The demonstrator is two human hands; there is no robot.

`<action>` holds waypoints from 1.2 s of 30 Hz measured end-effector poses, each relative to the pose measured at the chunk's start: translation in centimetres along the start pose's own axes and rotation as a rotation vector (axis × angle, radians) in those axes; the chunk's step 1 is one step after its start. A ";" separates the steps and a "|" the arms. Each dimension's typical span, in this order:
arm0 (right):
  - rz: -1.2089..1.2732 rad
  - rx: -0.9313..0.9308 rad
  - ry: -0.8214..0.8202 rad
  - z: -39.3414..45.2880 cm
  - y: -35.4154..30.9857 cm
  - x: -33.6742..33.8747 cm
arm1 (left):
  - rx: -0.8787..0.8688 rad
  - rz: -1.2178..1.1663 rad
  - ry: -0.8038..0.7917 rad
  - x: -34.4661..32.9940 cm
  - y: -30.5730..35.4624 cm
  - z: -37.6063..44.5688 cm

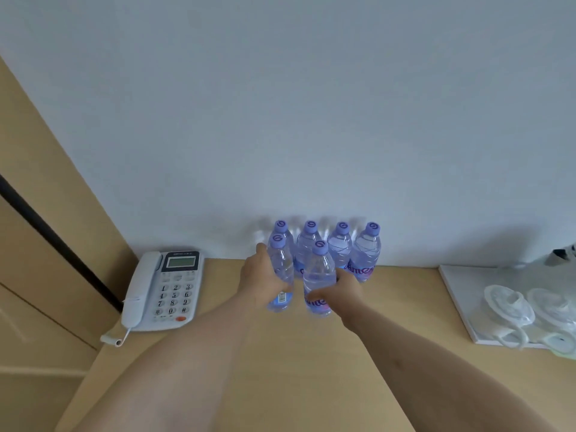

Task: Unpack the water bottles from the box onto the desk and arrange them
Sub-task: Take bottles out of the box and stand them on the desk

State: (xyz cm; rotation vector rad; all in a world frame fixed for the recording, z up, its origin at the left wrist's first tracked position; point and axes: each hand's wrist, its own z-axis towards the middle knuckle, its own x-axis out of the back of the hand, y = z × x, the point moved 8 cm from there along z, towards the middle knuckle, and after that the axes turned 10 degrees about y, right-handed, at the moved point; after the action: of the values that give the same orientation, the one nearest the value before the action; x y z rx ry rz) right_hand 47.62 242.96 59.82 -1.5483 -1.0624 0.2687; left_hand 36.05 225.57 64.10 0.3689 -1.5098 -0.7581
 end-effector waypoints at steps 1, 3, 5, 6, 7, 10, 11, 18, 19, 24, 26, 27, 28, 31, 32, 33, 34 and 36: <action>-0.005 -0.010 -0.002 0.5 0.4 -0.5 | 0.009 -0.006 0.001 -0.5 -0.5 0.2; -0.024 -0.021 -0.001 1.4 0.8 -1.4 | 0.023 -0.007 0.009 -1.1 -1.3 0.7; -0.023 -0.039 -0.003 2.1 1.3 -2.1 | 0.034 0.001 -0.012 -1.7 -2.0 1.0; -0.024 -0.050 -0.004 2.5 1.6 -2.3 | 0.037 -0.006 -0.020 -1.9 -2.3 1.1; -0.030 -0.059 -0.003 2.8 1.9 -2.5 | 0.053 -0.037 -0.015 -1.9 -2.5 1.2; -0.046 -0.065 0.003 3.4 2.4 -3.2 | 0.095 -0.182 0.024 -1.9 -2.9 1.4; -0.052 -0.059 0.004 3.6 2.3 -3.4 | 0.089 -0.175 0.024 -2.1 -2.7 1.6; -0.139 -0.018 0.009 5.1 1.9 -4.3 | 0.088 -0.109 -0.013 -3.4 -2.8 2.8; -0.150 -0.009 -0.002 5.2 1.8 -4.5 | 0.077 -0.095 -0.027 -3.4 -2.8 3.0; -0.205 -0.003 -0.032 4.9 1.7 -4.6 | 0.022 -0.050 -0.067 -3.6 -2.2 3.2; -0.222 0.009 -0.027 4.4 1.2 -4.2 | 0.014 -0.056 -0.074 -3.4 -1.8 2.8; -0.230 0.020 -0.017 4.2 0.8 -4.0 | 0.006 -0.064 -0.074 -3.1 -1.5 2.6; -0.243 0.040 -0.006 3.9 0.3 -3.7 | -0.009 -0.072 -0.064 -2.7 -1.1 2.4; -0.309 0.108 0.023 2.8 -1.4 -2.4 | -0.076 -0.036 0.001 -0.7 0.1 2.1; -0.328 0.124 0.035 2.3 -2.0 -1.8 | -0.099 -0.009 0.012 0.0 0.4 2.1; -0.343 0.142 0.050 1.8 -2.5 -1.2 | -0.122 0.016 0.026 0.6 0.8 2.1; -0.352 0.159 0.066 1.3 -3.0 -0.6 | -0.145 0.037 0.047 1.3 1.2 2.2; -0.374 0.190 0.101 -0.1 -3.9 0.8 | -0.195 0.065 0.095 2.7 2.5 1.9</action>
State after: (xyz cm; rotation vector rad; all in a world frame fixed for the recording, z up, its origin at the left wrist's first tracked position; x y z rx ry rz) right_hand 46.35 243.12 63.59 -1.1561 -1.1858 0.0308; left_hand 34.42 226.05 67.91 0.2050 -1.3400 -0.8173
